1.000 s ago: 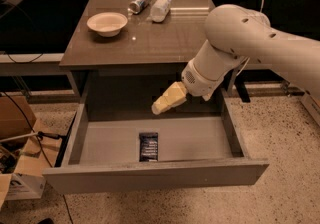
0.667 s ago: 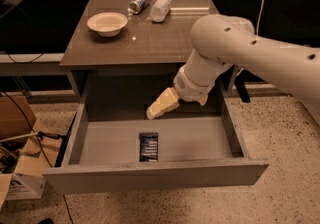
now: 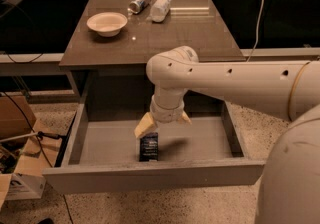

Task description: Pick rxbar blueberry from top drawer and place on counter

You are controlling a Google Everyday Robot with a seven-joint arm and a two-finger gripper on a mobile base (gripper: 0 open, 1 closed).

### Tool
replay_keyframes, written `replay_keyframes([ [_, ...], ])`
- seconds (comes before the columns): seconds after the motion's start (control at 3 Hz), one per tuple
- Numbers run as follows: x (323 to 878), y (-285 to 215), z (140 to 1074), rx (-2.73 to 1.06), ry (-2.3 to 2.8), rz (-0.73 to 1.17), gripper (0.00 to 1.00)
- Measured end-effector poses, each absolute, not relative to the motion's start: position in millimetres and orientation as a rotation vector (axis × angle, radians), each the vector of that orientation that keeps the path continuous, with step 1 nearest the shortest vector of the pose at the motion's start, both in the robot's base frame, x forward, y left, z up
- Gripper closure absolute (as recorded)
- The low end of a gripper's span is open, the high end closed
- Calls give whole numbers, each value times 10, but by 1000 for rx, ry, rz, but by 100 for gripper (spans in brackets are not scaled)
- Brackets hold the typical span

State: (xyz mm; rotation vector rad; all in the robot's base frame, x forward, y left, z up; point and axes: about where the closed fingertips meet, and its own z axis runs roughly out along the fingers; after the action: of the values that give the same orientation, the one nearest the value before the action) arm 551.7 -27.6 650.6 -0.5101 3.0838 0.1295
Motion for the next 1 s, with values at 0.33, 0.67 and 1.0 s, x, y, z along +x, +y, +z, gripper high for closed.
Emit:
replay_keyframes([
  [0.33, 5517, -271, 6518, -465, 3093, 137, 0],
  [0.67, 5488, -164, 6385, -446, 3129, 245, 0],
  [1.0, 5461, -56, 6180, -400, 3187, 307, 0],
])
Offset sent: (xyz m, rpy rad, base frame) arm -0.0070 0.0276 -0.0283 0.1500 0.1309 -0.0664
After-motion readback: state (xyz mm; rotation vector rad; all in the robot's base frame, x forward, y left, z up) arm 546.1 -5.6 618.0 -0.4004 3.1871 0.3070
